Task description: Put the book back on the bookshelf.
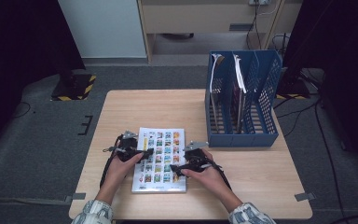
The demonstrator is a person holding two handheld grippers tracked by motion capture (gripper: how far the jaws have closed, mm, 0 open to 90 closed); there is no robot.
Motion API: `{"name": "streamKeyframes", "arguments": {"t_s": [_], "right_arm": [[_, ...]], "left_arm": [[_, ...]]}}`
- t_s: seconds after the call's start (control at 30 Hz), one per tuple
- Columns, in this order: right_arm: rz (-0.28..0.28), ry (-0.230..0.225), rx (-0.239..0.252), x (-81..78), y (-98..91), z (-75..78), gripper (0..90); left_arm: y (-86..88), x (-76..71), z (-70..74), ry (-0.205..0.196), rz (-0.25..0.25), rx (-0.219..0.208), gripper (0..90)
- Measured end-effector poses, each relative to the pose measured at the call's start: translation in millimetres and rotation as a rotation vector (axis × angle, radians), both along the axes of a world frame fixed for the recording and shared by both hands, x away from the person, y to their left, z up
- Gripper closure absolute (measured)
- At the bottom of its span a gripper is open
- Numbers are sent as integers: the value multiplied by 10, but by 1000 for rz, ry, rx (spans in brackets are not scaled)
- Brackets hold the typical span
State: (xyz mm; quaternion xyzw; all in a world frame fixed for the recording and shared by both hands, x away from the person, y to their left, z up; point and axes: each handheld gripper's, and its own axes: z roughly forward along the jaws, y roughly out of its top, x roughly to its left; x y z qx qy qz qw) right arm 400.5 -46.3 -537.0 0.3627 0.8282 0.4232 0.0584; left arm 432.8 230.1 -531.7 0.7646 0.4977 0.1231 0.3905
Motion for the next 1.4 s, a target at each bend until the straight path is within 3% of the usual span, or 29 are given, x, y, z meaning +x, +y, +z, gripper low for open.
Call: {"name": "streamKeyframes", "arguments": {"t_s": [0.2,0.4,0.53,0.67,0.77,0.9,0.97,1.1,1.27,1.4], "right_arm": [[2,-2,-7,4,3,2,86],[-2,6,-8,3,8,8,86],[-2,6,-8,3,7,7,87],[-1,7,-7,4,6,7,87],[0,6,-6,6,5,7,88],[4,3,-7,9,-1,5,88],[5,2,-8,9,-2,4,89],[7,6,-4,10,-3,6,89],[8,12,-4,14,-2,7,86],[7,13,-2,15,3,7,84]], "left_arm": [[-2,0,45,28,10,13,152],[4,-33,124,17,23,48,276],[52,-50,175,5,33,5,336],[108,-75,242,-8,35,-70,372],[131,-99,295,-6,1,-138,427],[-44,-109,201,62,-94,-69,462],[-133,-107,176,40,-82,-4,419],[-69,-62,185,53,-70,-67,464],[-82,-54,146,68,-84,-111,487],[-128,-57,163,49,-92,-79,533]]}}
